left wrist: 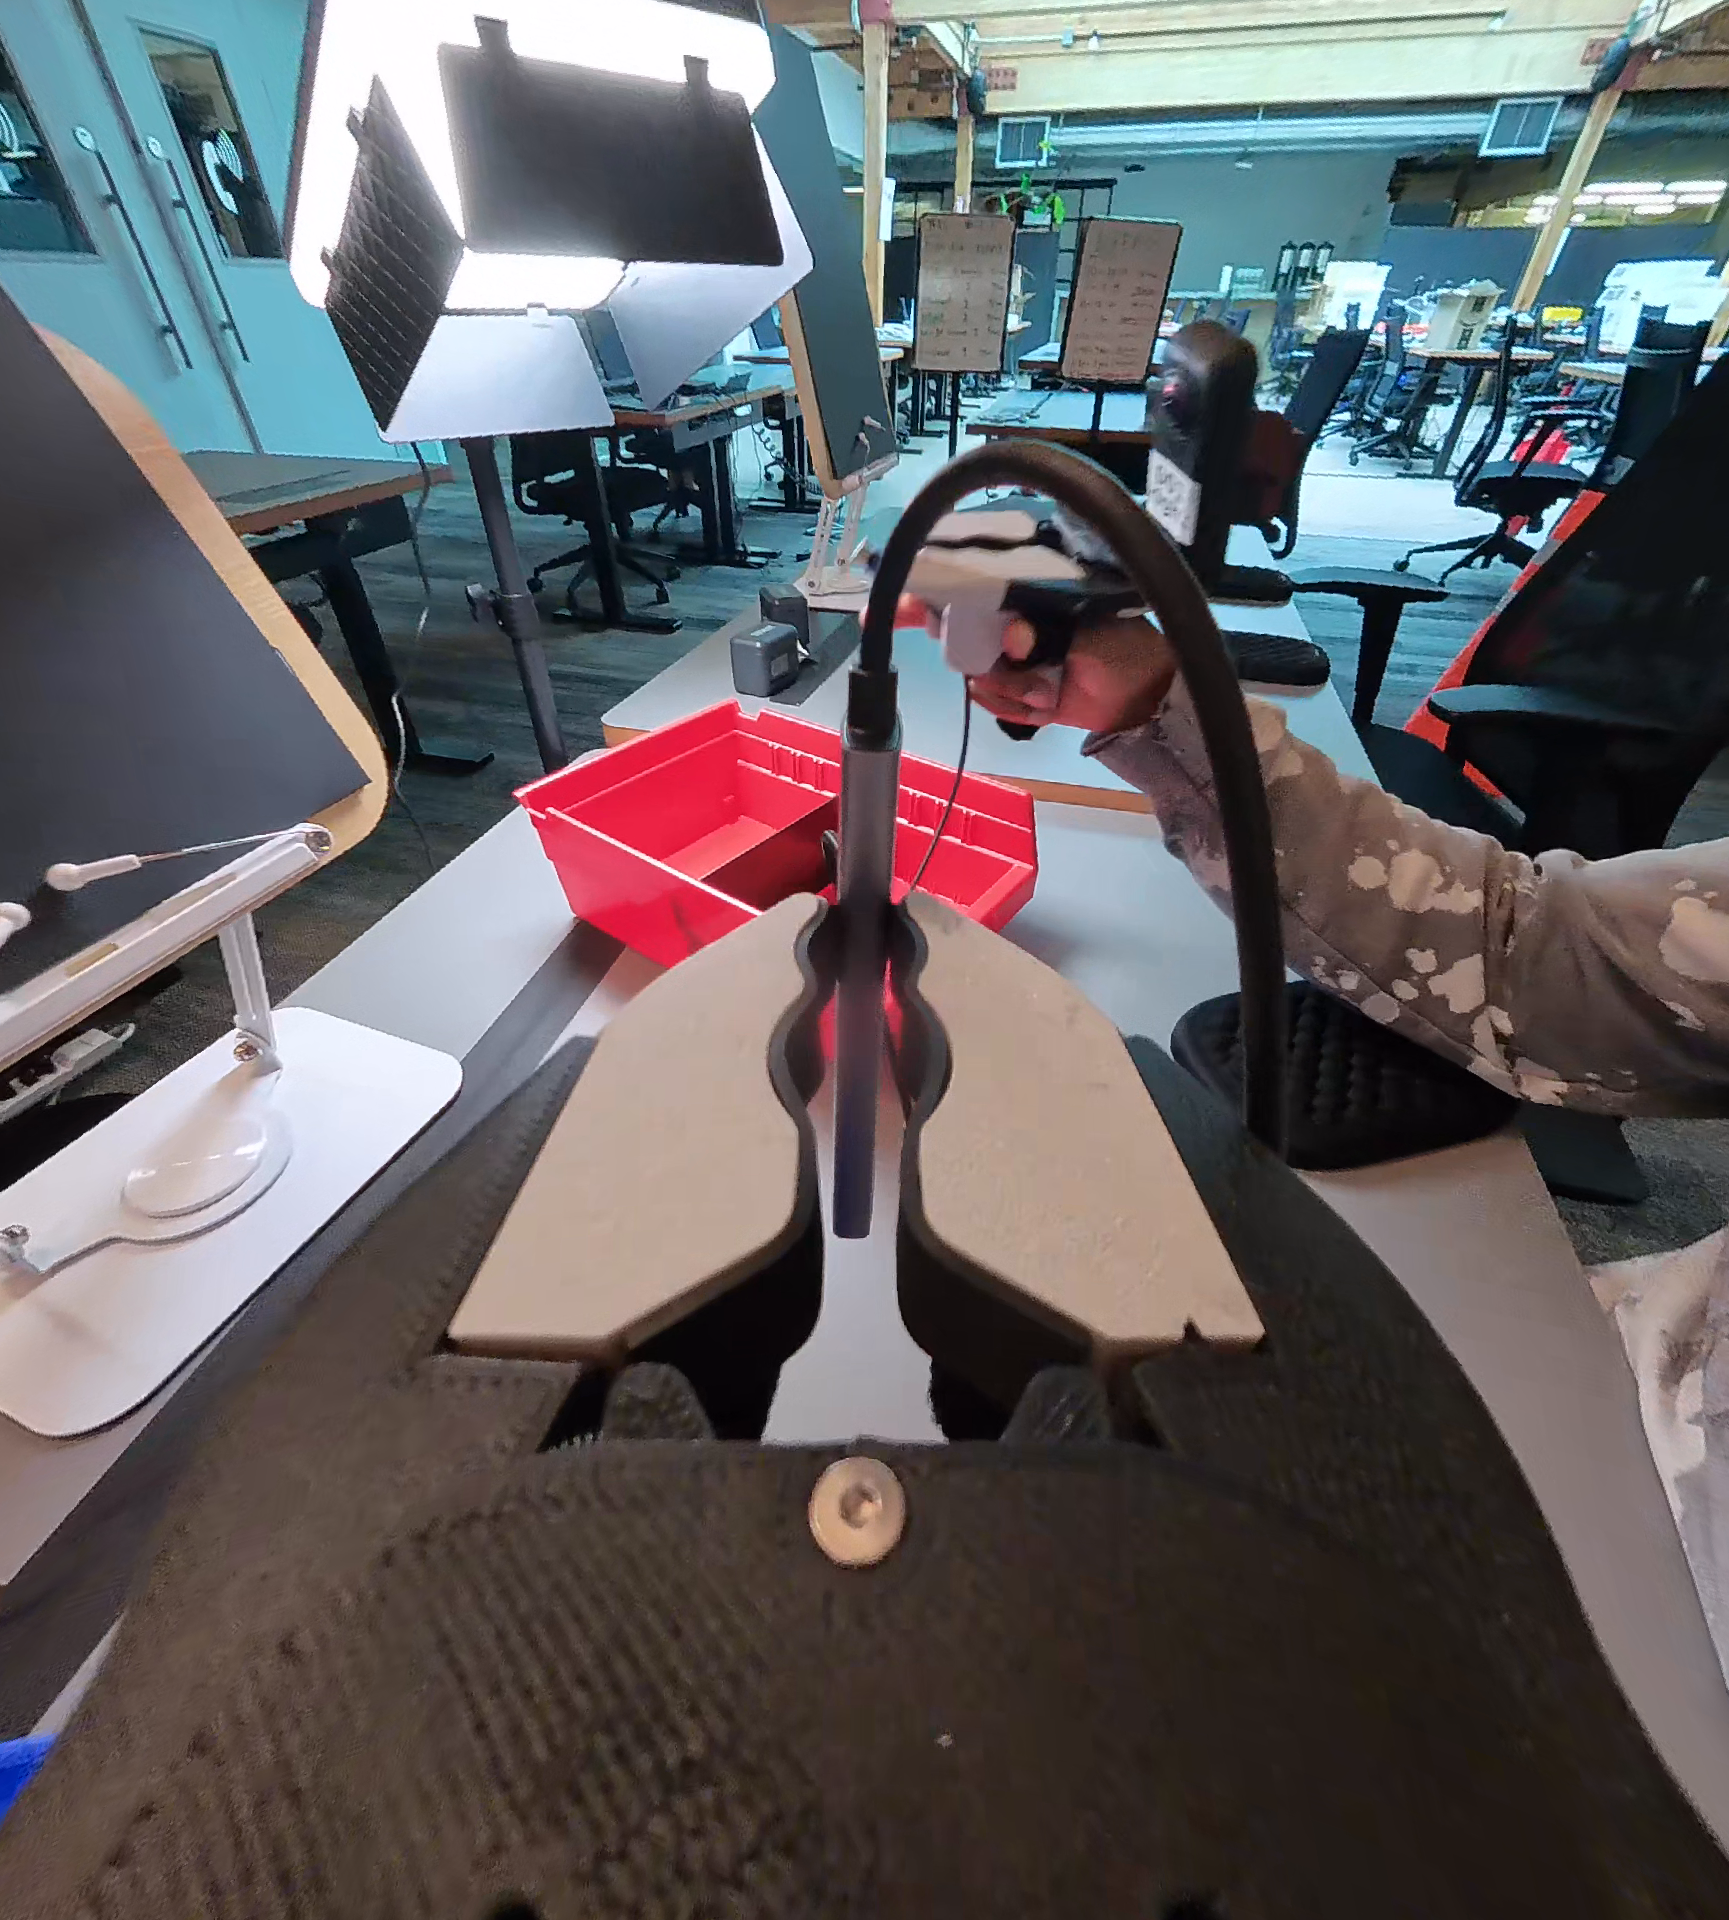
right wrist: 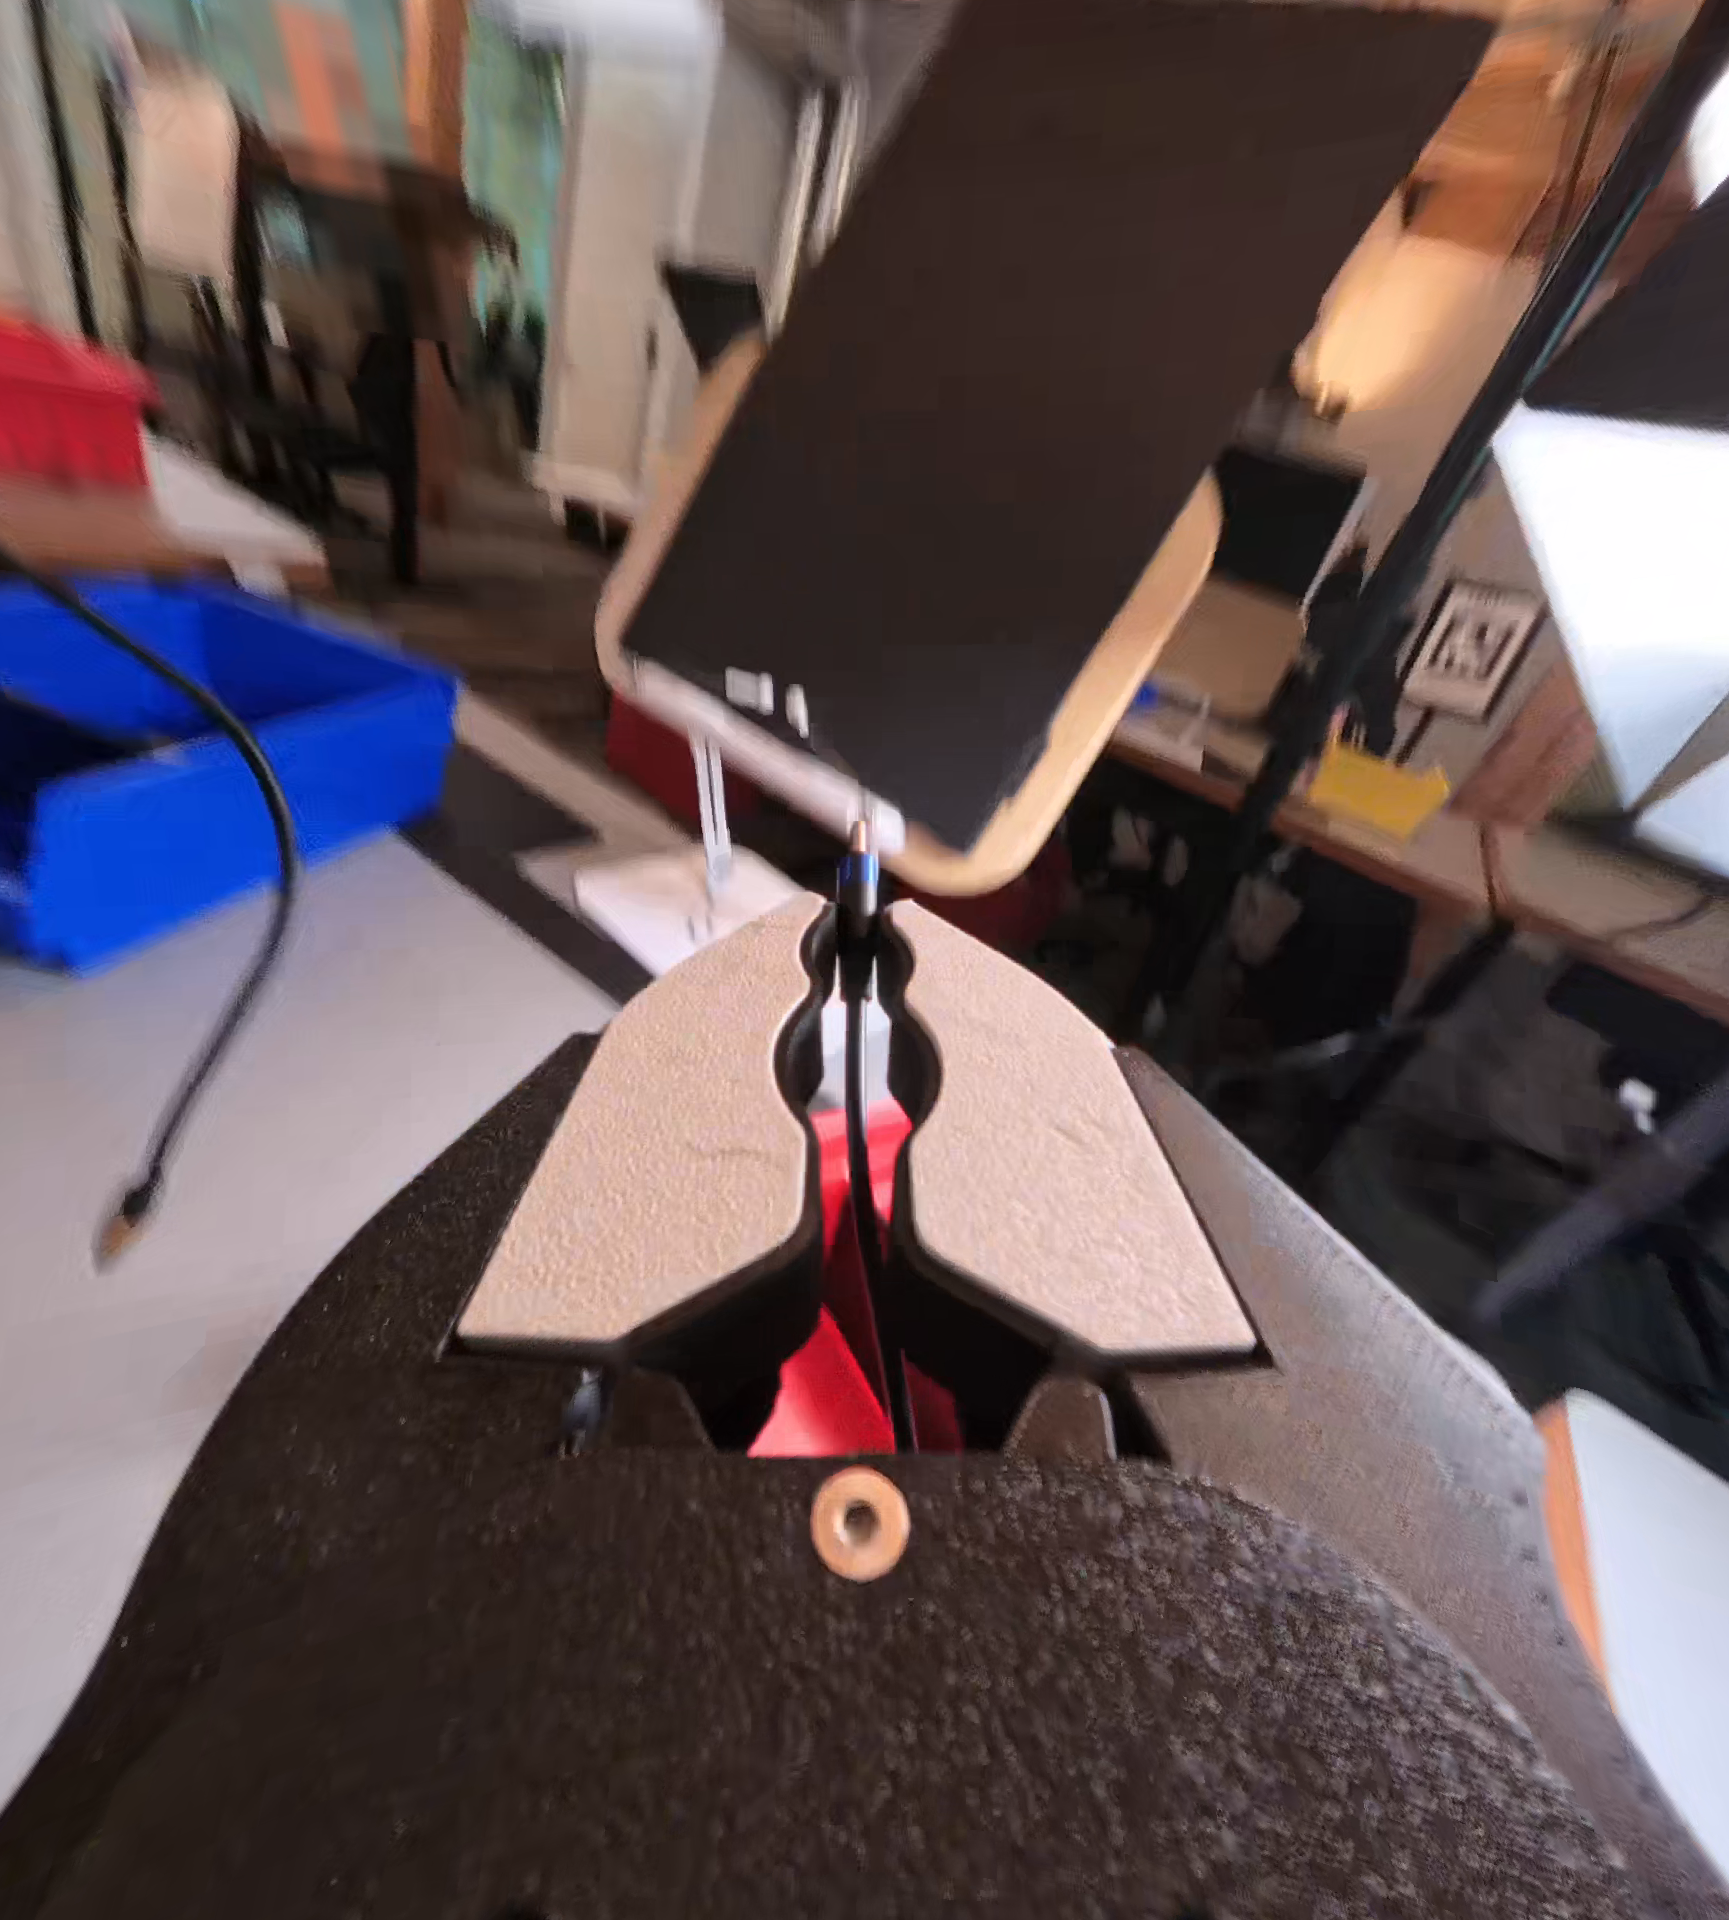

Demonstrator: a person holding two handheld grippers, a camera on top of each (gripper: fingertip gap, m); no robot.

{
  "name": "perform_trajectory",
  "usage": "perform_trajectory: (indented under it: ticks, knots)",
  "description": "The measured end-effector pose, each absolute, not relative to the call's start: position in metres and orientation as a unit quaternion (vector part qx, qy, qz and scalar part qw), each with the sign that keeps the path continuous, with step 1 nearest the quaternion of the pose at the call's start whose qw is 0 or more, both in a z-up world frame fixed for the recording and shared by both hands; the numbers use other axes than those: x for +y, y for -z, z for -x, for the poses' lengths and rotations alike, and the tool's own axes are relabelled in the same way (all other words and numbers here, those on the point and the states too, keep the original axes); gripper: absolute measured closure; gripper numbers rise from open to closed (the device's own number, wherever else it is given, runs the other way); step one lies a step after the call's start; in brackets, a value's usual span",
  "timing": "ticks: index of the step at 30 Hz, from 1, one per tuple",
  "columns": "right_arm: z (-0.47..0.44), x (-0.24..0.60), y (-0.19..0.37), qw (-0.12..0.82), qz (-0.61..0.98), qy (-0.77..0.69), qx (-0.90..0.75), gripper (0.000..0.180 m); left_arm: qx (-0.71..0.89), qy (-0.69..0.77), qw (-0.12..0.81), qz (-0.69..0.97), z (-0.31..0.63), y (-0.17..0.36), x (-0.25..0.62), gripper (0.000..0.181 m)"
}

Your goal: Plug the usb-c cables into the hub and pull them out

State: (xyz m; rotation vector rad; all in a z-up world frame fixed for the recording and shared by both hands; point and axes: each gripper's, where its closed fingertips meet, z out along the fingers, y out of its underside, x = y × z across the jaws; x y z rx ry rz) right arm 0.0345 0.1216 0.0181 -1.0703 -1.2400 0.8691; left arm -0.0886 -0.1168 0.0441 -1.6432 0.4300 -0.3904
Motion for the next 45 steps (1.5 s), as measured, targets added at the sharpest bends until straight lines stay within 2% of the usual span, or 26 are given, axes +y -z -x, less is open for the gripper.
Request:
perform_trajectory:
  ticks: [6,9,12,14,17,22,27,34,38,45]
  knots:
    - [-0.027,0.145,0.117,0.422,0.555,-0.146,-0.702,0.173,0.203,0.162,0.628,0.734,0.081,-0.034,-0.11,0.171]
    - [-0.032,0.148,0.151,0.361,0.577,-0.092,-0.727,0.173,0.203,0.165,0.625,0.735,0.081,-0.032,-0.108,0.171]
    - [-0.031,0.153,0.173,0.338,0.589,-0.055,-0.732,0.172,0.204,0.167,0.622,0.737,0.078,-0.029,-0.106,0.171]
    - [-0.028,0.157,0.179,0.34,0.595,-0.044,-0.727,0.163,0.207,0.168,0.619,0.739,0.076,-0.027,-0.105,0.171]
    - [-0.02,0.159,0.16,0.378,0.599,-0.073,-0.702,0.148,0.213,0.171,0.614,0.741,0.071,-0.024,-0.103,0.171]
    - [-0.006,0.113,0.063,0.469,0.537,-0.279,-0.643,0.145,0.22,0.186,0.61,0.739,0.064,-0.022,-0.1,0.171]
    - [-0.007,0.011,0.004,0.441,0.39,-0.442,-0.677,0.146,0.238,0.216,0.609,0.725,0.048,-0.021,-0.099,0.171]
    - [0.005,-0.083,0.015,0.377,0.293,-0.457,-0.75,0.151,0.287,0.23,0.59,0.719,0.012,-0.009,-0.093,0.171]
    - [0.009,-0.092,0.026,0.365,0.292,-0.444,-0.764,0.166,0.304,0.227,0.587,0.715,0.0,-0.004,-0.09,0.171]
    - [0.007,-0.091,0.023,0.364,0.292,-0.454,-0.759,0.172,0.302,0.233,0.607,0.697,-0.004,-0.01,-0.088,0.171]
